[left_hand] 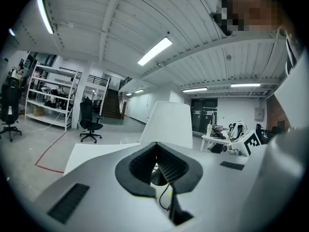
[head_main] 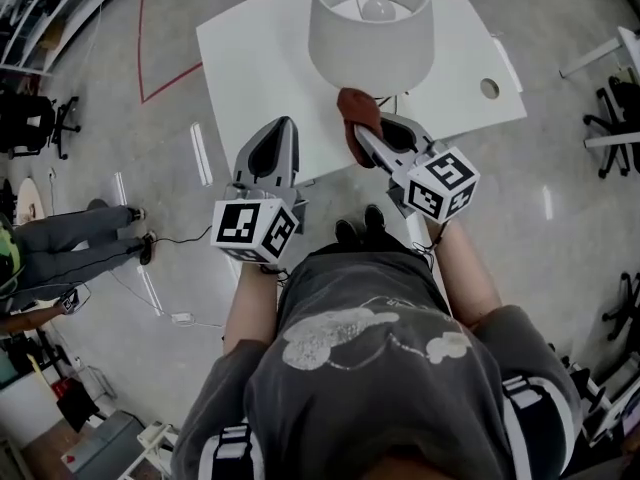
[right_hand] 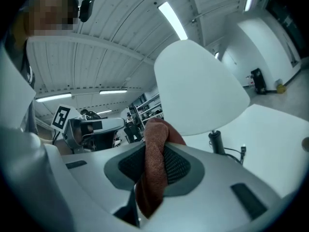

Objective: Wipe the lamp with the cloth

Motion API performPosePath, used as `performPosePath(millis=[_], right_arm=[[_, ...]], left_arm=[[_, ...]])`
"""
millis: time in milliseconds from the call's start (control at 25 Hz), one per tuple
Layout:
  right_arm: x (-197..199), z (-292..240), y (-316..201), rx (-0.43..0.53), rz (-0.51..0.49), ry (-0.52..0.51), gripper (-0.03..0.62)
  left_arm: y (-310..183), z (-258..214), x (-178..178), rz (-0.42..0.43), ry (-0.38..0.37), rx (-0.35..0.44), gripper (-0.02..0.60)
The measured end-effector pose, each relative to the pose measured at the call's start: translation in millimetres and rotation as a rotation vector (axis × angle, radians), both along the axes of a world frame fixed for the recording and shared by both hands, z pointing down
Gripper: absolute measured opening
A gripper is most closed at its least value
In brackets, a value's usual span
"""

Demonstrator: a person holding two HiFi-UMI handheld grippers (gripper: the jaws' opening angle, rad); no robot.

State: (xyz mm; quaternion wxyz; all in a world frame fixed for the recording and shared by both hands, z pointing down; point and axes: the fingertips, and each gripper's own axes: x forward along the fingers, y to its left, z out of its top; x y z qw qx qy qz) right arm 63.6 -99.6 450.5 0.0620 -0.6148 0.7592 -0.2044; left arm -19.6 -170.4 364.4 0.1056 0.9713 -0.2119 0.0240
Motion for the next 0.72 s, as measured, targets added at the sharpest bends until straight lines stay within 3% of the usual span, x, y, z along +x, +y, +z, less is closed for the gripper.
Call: performPosePath(millis=[200, 360, 720], right_arm=[[-29.1, -23.4, -21.1, 0.065, -0.044, 0.020, 0.086], [-42.3, -63.1, -36.3, 0.136, -0.031, 0.060, 0.086], [-10.5, -168.4, -54.9, 0.322, 0.280, 0.154, 0.086]], left_arm=[[-15.1, 0.8, -9.0, -0.005, 0.012, -0.004, 0.008], [-36.6, -10.0, -15.7, 0.042, 0.053, 0.004, 0.008], [-84.3, -43.2, -2.3, 0.275, 0.151, 0.042, 0.008]])
